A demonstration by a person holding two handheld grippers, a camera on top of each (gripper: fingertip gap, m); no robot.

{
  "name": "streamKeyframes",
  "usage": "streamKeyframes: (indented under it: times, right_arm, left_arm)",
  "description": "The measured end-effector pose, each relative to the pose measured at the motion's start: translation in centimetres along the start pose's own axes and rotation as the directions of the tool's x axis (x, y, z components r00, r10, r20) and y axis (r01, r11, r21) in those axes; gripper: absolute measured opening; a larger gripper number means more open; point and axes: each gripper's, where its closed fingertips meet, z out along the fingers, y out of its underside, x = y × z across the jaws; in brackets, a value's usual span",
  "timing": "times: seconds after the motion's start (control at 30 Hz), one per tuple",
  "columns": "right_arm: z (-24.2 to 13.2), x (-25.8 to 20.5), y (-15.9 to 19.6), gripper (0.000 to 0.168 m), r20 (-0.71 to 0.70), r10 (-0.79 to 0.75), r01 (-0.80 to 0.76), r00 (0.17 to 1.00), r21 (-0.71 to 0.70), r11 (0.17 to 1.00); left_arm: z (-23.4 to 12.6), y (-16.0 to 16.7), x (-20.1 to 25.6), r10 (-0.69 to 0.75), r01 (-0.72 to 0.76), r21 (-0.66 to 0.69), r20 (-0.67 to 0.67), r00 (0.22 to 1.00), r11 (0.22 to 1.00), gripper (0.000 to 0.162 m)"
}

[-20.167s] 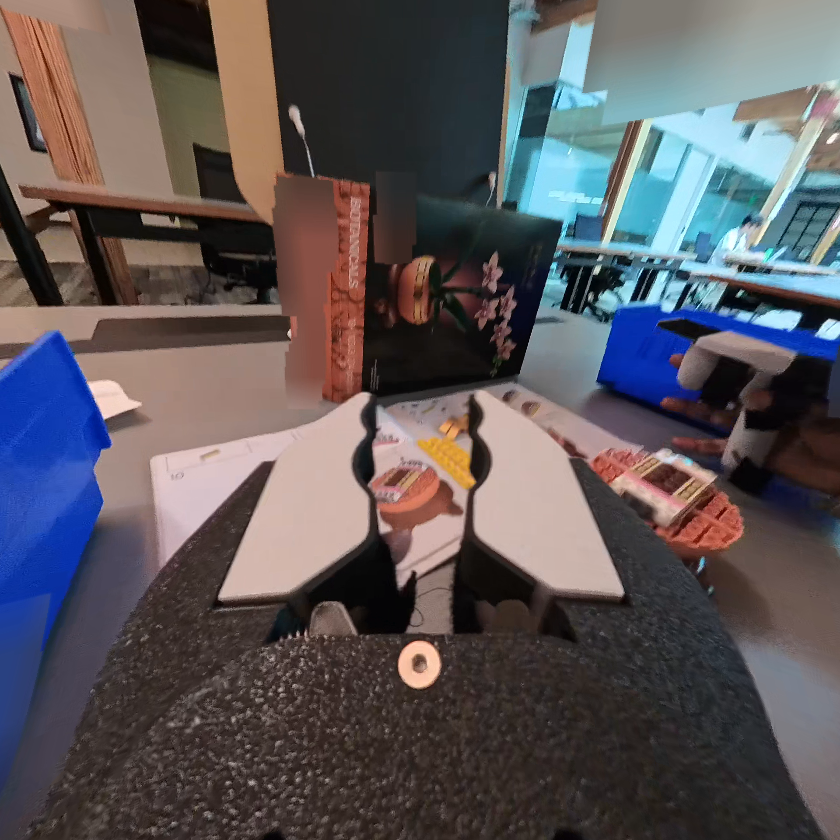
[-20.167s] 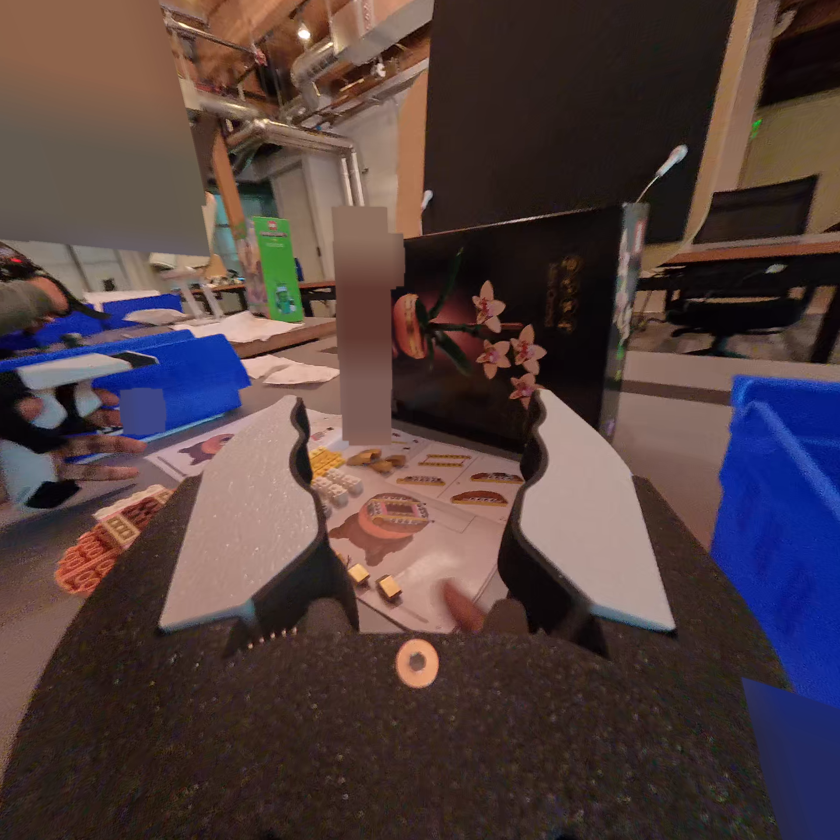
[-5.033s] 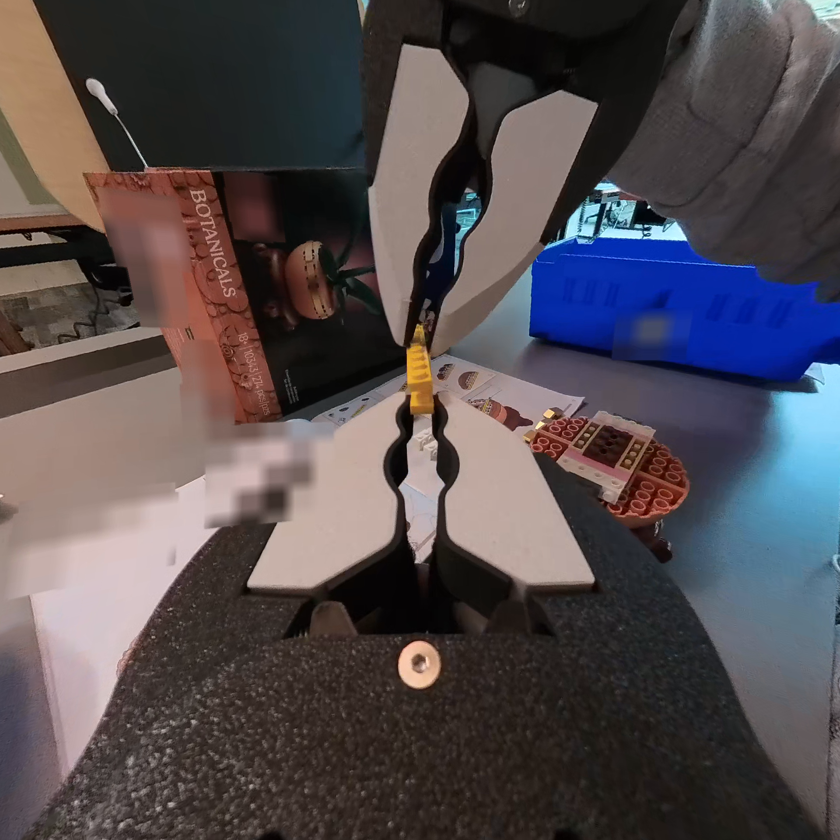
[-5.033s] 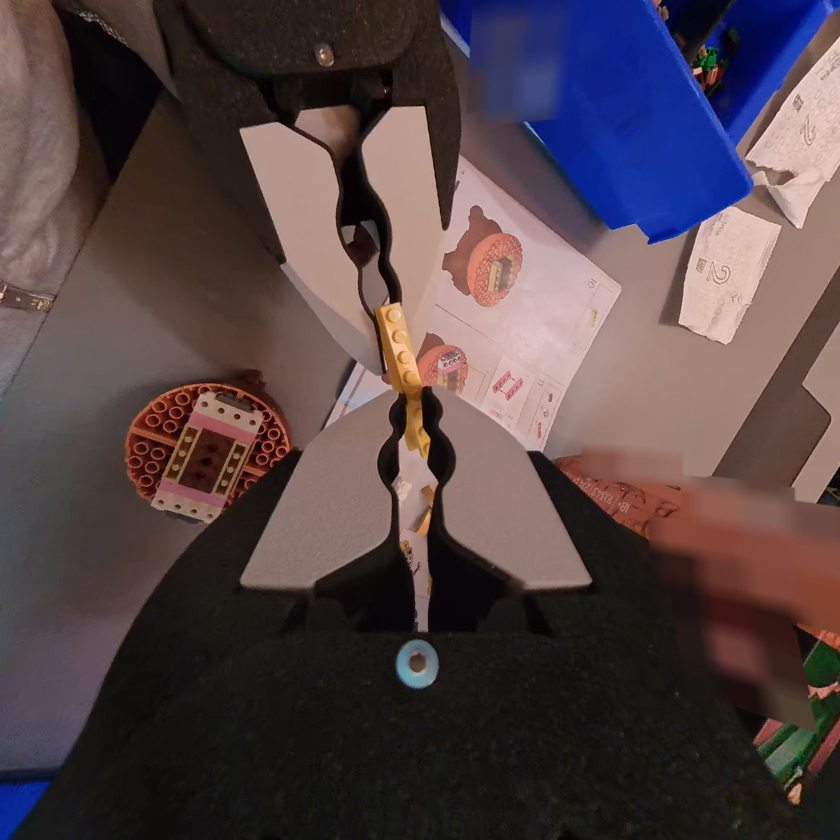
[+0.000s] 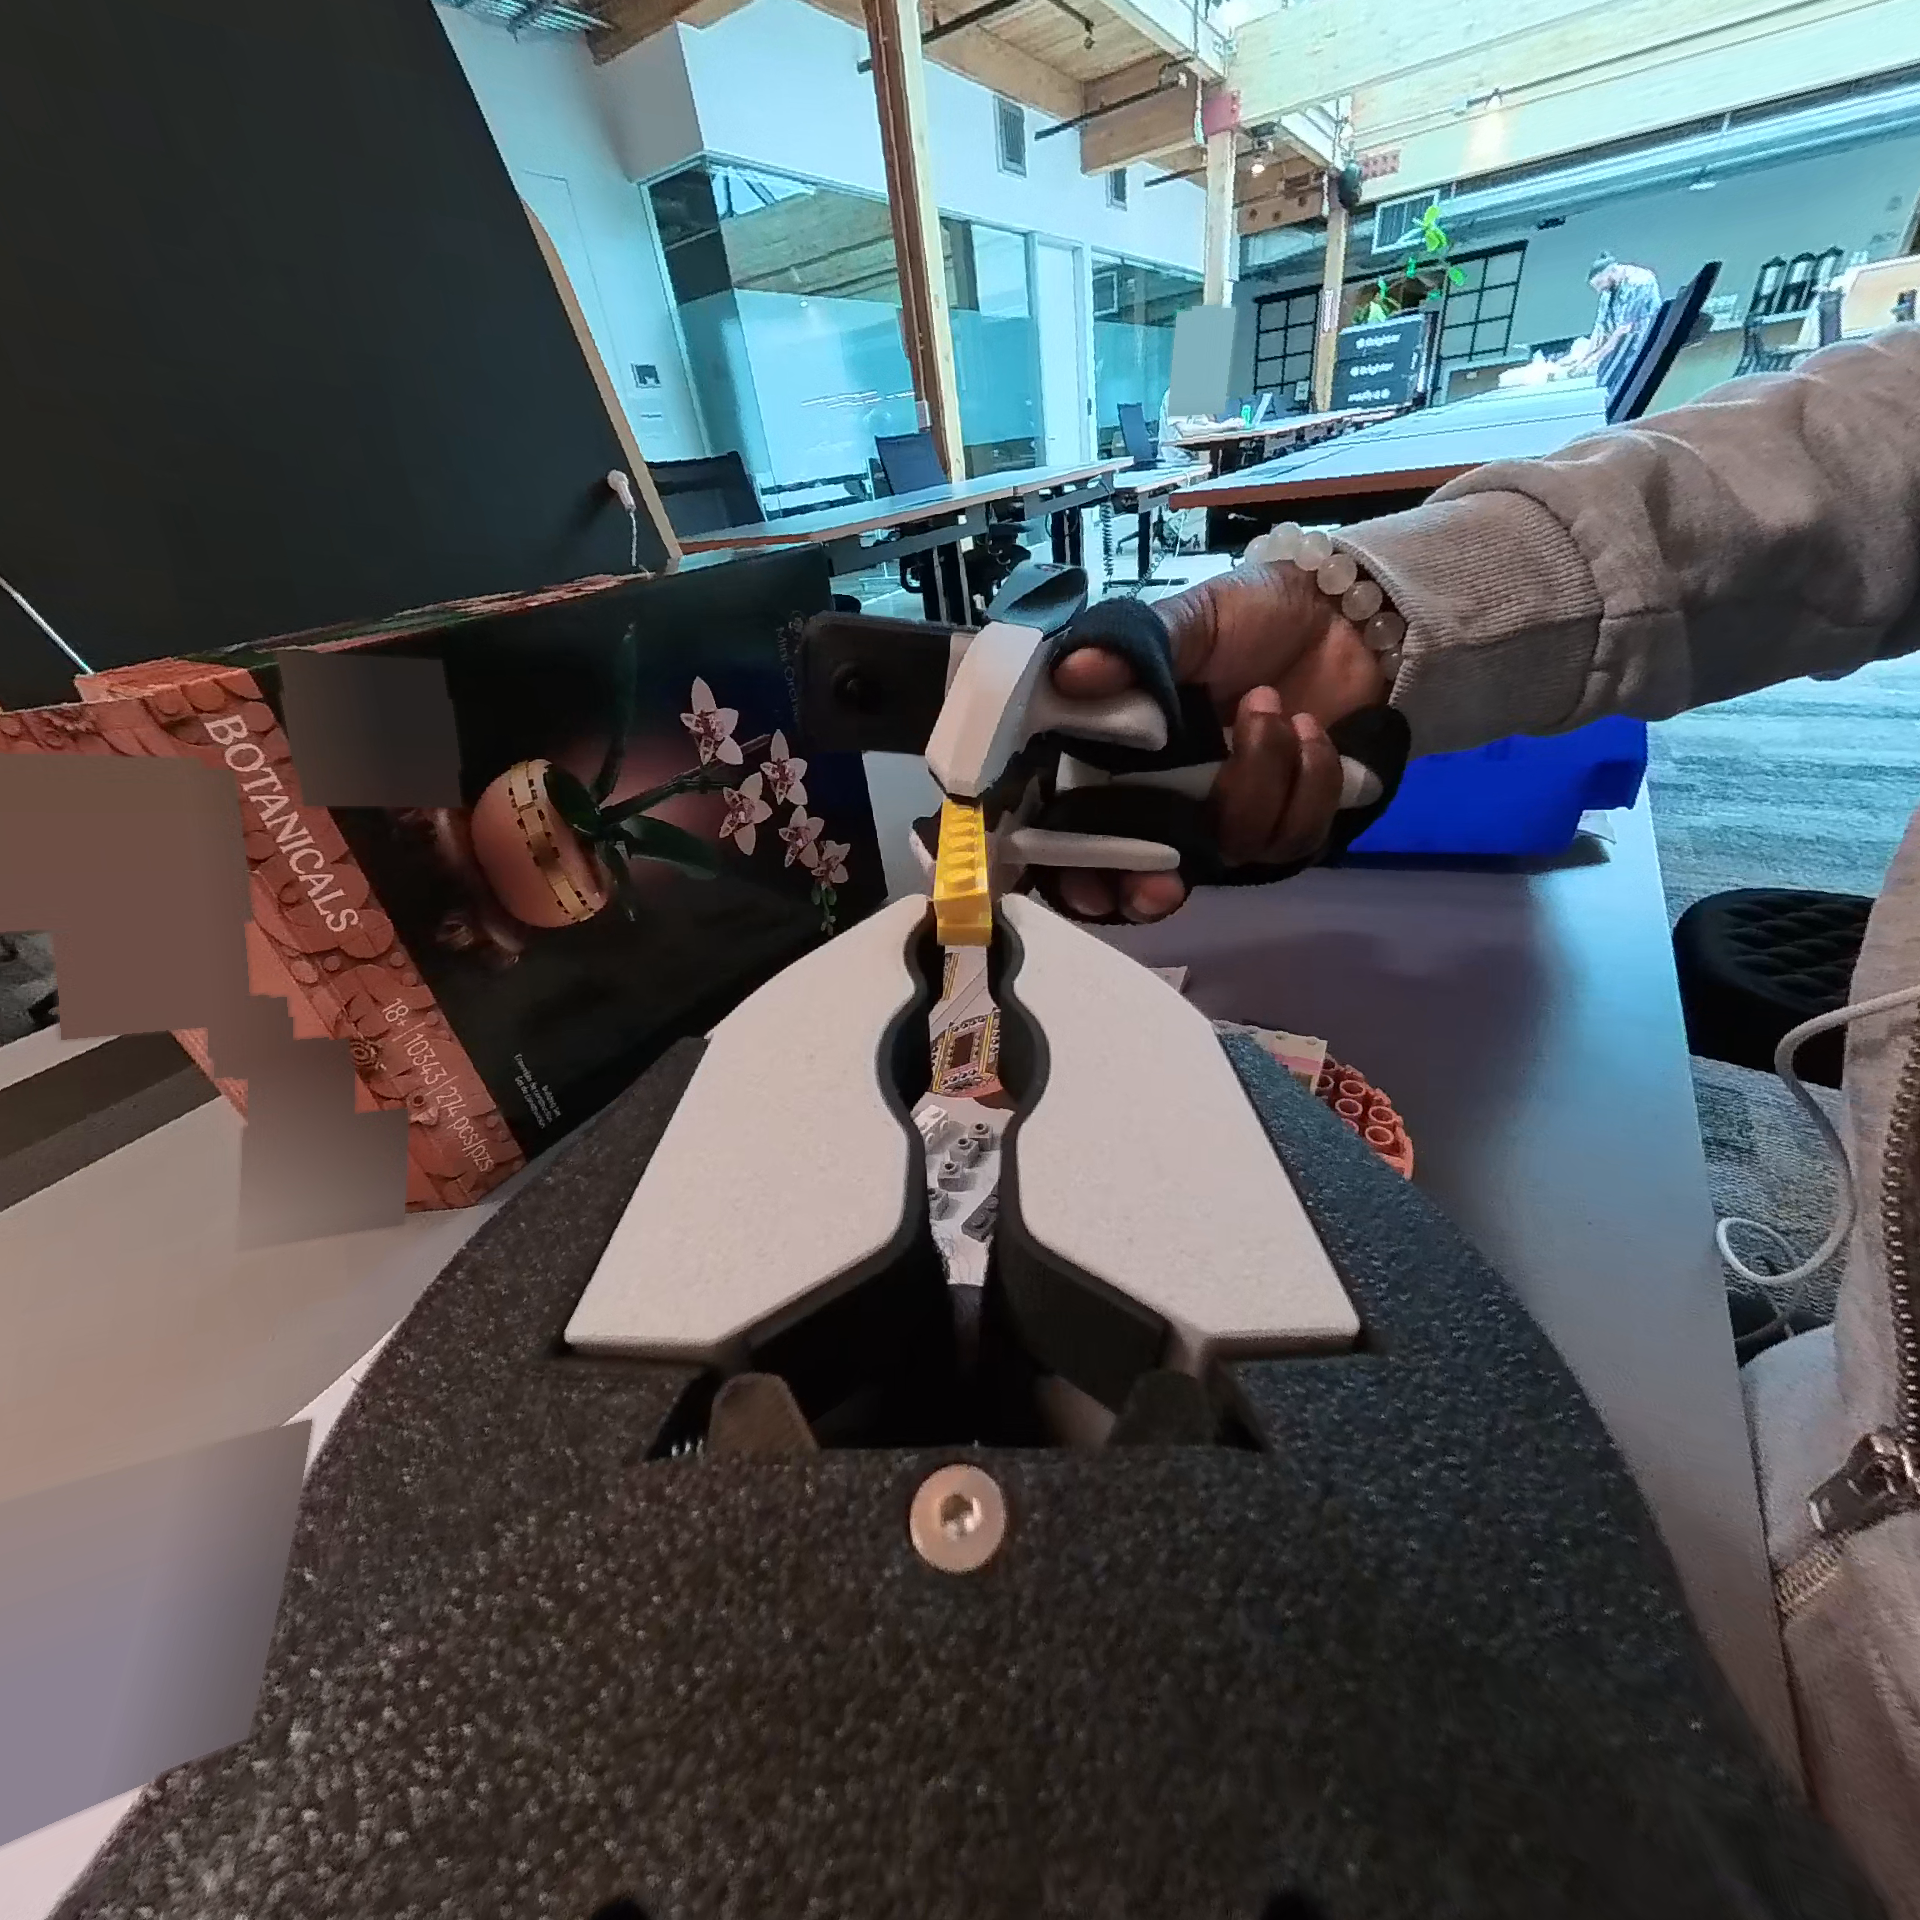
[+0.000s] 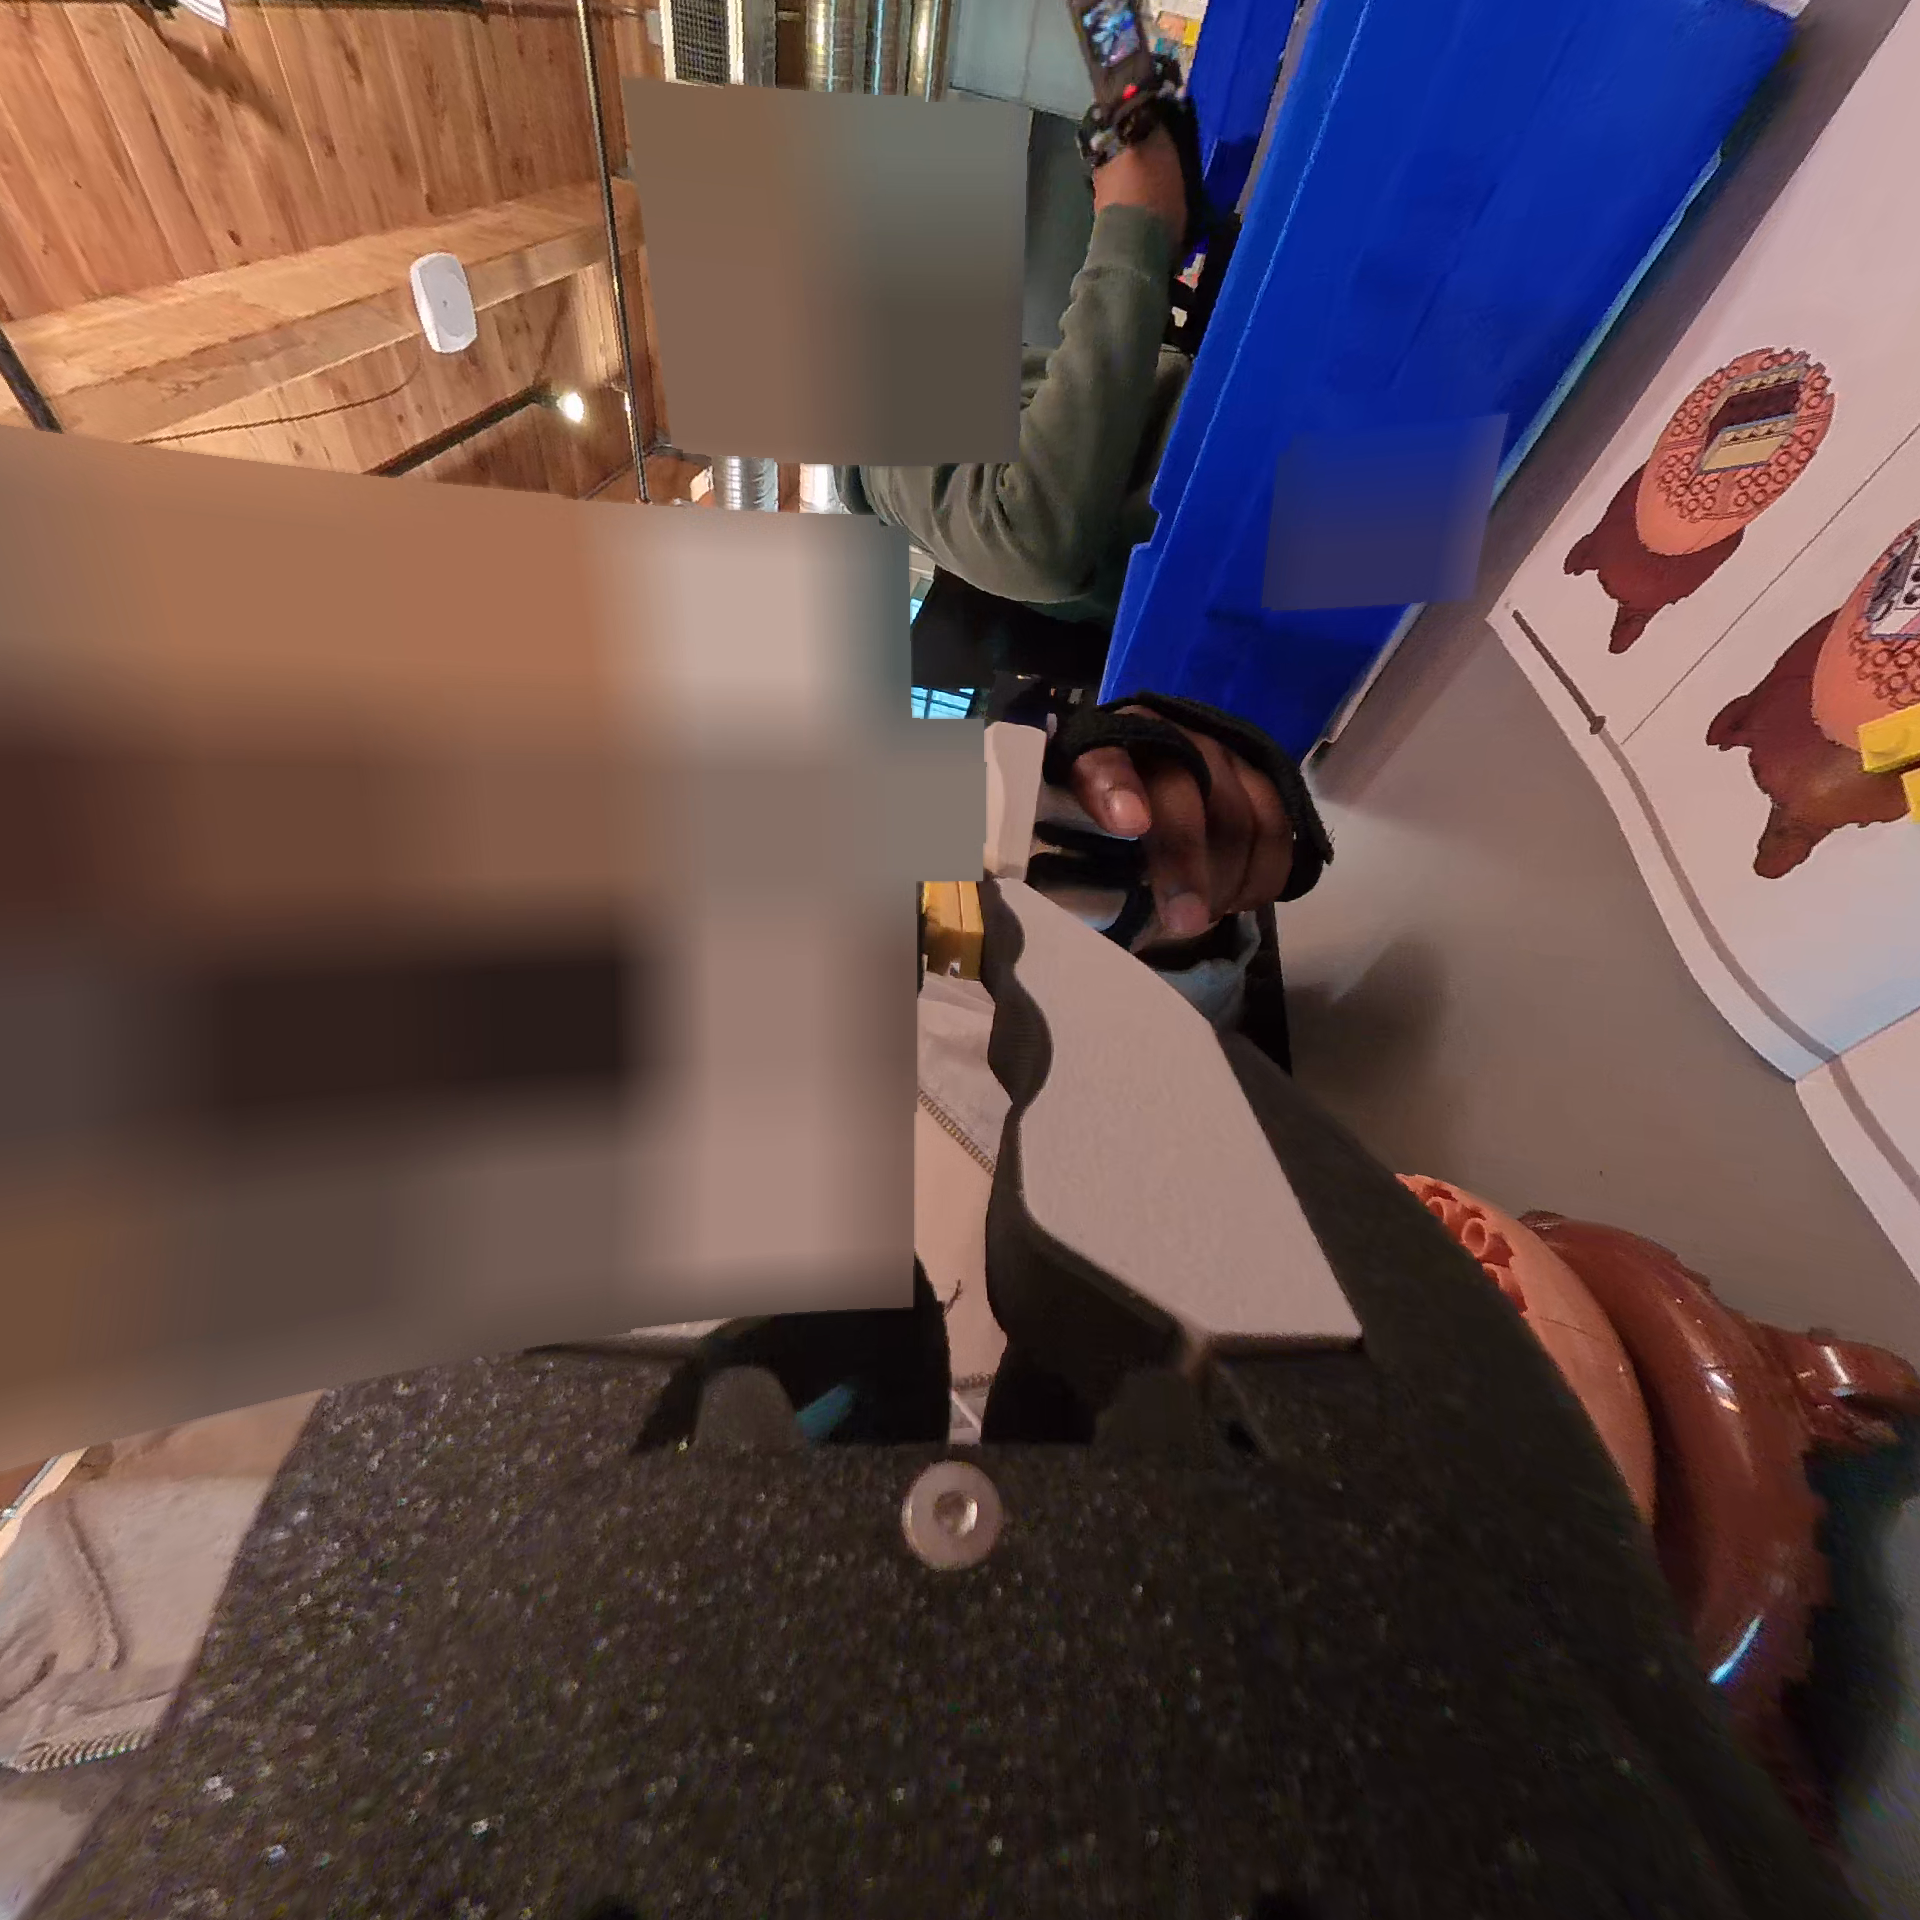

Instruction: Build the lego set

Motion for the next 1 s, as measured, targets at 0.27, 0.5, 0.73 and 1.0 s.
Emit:
streamKeyframes:
  times: [0.27,0.5,0.73,1.0]
  right_arm:
    - [-0.1,-0.2,0.3,0.009,-0.065,-0.212,0.212,0.975,-0.005,0.977]
    - [-0.6,-1.6,0.9,0.009,-0.201,-0.746,0.737,0.635,-0.132,0.663]
    - [0.1,-3.2,2.1,0.009,-0.174,-0.940,0.934,0.292,-0.162,0.320]
    - [-0.2,-3.6,2.7,0.009,-0.142,-0.961,0.961,0.238,-0.110,0.254]
  left_arm:
    - [0.1,0.2,0.3,-0.009,0.009,-0.017,-0.001,1.000,1.000,0.008]
    - [-0.9,-0.6,1.7,-0.315,0.309,-0.062,-0.166,0.934,0.949,0.041]
    - [-1.0,-2.9,2.0,-0.461,0.485,-0.014,-0.336,0.821,0.874,0.019]
    - [-0.9,-3.5,2.8,-0.299,0.324,0.016,-0.346,0.889,0.946,0.009]
